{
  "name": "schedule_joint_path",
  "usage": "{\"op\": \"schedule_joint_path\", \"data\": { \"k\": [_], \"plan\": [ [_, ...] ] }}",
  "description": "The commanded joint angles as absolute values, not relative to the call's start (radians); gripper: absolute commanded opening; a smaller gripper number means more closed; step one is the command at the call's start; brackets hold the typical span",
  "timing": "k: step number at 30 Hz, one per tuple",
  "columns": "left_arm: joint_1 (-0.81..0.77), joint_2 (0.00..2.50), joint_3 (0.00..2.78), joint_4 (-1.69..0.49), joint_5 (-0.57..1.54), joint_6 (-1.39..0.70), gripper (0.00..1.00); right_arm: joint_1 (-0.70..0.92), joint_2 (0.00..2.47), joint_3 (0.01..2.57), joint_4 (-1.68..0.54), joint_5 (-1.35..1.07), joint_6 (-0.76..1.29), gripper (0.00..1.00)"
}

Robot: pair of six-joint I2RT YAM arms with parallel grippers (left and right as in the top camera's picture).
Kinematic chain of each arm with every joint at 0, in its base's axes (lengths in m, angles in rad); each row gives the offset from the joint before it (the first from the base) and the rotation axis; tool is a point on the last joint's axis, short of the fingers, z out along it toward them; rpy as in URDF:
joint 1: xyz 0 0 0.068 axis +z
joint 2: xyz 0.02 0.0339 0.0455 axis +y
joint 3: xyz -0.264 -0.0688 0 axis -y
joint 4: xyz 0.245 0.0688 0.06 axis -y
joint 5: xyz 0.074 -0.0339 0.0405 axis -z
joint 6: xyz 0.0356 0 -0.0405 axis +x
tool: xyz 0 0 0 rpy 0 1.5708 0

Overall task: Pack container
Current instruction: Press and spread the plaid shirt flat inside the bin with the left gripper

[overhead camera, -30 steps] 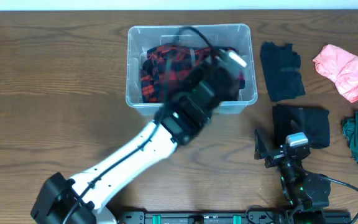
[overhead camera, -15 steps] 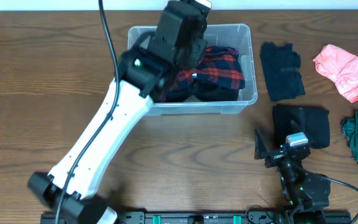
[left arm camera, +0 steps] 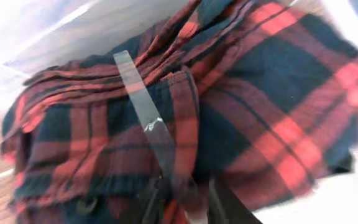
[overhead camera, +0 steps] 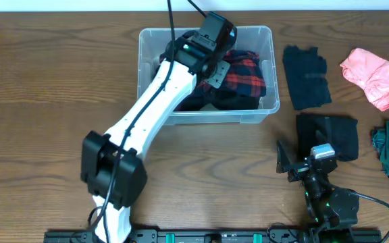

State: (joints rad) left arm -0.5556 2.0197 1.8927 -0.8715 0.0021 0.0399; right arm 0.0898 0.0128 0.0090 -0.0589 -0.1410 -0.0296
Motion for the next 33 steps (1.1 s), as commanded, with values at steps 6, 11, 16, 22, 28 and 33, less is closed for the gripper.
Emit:
{"op": "schedule_joint_path", "data": {
  "k": [6,11,16,22,28,33],
  "plan": [
    [-0.533,2.184,1.902,-0.907,0.018,0.0,0.24,0.076,0.007,0.006,-0.061,-0.138,-0.016,0.99],
    [-0.533,2.267,1.902,-0.914,0.02,-0.019,0.24,0.076,0.007,0.006,-0.061,-0.138,-0.016,0.99],
    [-0.533,2.301,1.902,-0.913,0.06,-0.024,0.24,0.076,0.007,0.006,-0.061,-0.138,-0.016,0.99],
    [-0.532,2.292,1.913,-0.907,0.067,-0.024,0.24,0.076,0.007,0.006,-0.061,-0.138,-0.016,0.99],
    [-0.531,2.177,1.943,-0.924,0.039,-0.02,0.25,0.076,0.007,0.006,-0.061,-0.138,-0.016,0.99],
    [-0.53,2.053,1.943,-0.942,-0.031,-0.02,0.25,0.076,0.007,0.006,-0.061,-0.138,-0.016,0.99]
  ]
}}
